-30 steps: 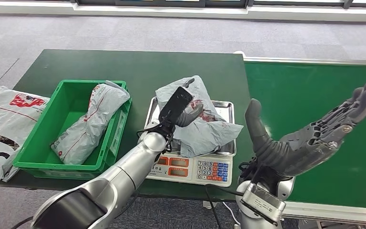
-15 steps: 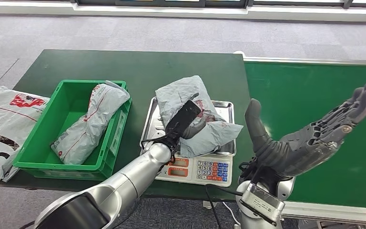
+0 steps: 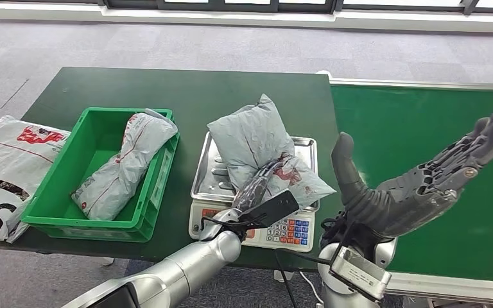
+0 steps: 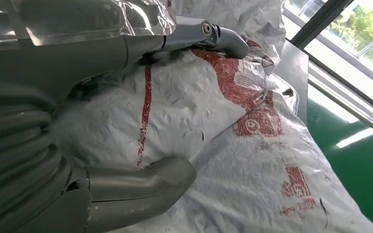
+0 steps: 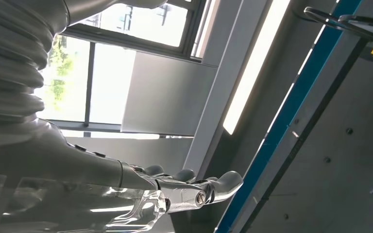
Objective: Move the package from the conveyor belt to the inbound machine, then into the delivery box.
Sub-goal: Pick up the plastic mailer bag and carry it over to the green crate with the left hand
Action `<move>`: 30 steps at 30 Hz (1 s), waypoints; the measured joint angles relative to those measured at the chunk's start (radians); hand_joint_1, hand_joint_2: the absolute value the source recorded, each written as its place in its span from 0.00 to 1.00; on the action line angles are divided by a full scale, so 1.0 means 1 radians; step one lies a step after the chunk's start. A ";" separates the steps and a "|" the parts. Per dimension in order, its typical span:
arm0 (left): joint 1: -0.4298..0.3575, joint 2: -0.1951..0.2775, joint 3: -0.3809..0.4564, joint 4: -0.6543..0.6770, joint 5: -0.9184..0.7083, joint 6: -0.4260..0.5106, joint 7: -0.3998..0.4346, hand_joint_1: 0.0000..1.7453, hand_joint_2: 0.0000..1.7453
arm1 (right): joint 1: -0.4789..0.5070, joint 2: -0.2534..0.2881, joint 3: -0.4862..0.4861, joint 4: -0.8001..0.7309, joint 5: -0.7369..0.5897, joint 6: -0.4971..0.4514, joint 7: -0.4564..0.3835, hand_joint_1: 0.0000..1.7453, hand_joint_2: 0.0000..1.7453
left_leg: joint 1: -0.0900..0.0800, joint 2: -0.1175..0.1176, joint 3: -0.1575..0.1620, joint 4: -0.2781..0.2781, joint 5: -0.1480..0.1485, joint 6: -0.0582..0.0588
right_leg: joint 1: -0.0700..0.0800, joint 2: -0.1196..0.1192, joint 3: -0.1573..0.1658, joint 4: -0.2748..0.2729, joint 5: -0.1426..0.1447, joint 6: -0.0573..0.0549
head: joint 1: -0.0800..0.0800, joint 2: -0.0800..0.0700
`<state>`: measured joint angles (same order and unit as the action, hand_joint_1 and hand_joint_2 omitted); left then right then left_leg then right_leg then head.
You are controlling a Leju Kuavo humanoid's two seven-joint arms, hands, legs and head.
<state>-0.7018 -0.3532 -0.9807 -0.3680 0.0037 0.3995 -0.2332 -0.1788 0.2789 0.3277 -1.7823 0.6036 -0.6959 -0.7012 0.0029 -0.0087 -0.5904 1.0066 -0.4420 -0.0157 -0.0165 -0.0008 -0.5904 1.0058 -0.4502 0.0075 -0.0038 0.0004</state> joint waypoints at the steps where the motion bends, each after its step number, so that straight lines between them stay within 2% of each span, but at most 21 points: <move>1: 0.000 0.000 -0.012 0.001 -0.004 0.002 0.002 0.00 1.00 | 0.000 0.000 0.000 0.000 -0.001 0.000 0.000 0.00 1.00 | 0.000 0.000 0.001 0.000 0.000 0.000 | 0.000 0.000 0.001 0.000 0.000 0.000 | 0.000 0.000; 2: 0.000 0.000 -0.024 0.003 -0.009 0.004 0.006 0.00 1.00 | 0.000 0.000 0.000 0.000 -0.001 0.000 0.000 0.00 1.00 | 0.000 0.000 0.001 0.000 0.000 0.000 | -0.001 0.000 0.001 0.000 0.000 0.000 | 0.000 0.000; 6: 0.000 0.000 -0.073 0.006 -0.011 0.005 0.015 1.00 1.00 | 0.000 0.000 0.000 -0.001 -0.001 0.000 0.000 0.00 1.00 | 0.000 -0.001 0.003 0.000 0.000 0.000 | -0.001 -0.001 0.004 0.000 0.000 0.001 | 0.000 0.000; 25: -0.022 0.000 -0.142 0.007 0.056 0.009 -0.008 1.00 1.00 | 0.001 0.000 -0.001 -0.016 0.000 0.000 0.000 0.00 1.00 | 0.000 -0.004 0.005 0.000 0.000 0.000 | -0.001 -0.003 0.006 0.000 -0.001 0.001 | 0.000 0.000; 30: -0.022 0.000 -0.155 0.008 0.065 0.058 -0.015 1.00 1.00 | 0.001 0.000 -0.001 -0.016 -0.001 0.000 0.000 0.00 1.00 | 0.000 -0.004 0.005 0.000 0.000 0.000 | -0.001 -0.003 0.006 0.000 -0.001 0.001 | 0.000 0.000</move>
<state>-0.7242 -0.3532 -1.1356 -0.3604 0.0685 0.4578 -0.2477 -0.1774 0.2786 0.3265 -1.7983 0.6022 -0.6959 -0.7010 0.0028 -0.0123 -0.5859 1.0068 -0.4421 -0.0152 -0.0173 -0.0036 -0.5848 1.0057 -0.4512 0.0090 -0.0038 0.0004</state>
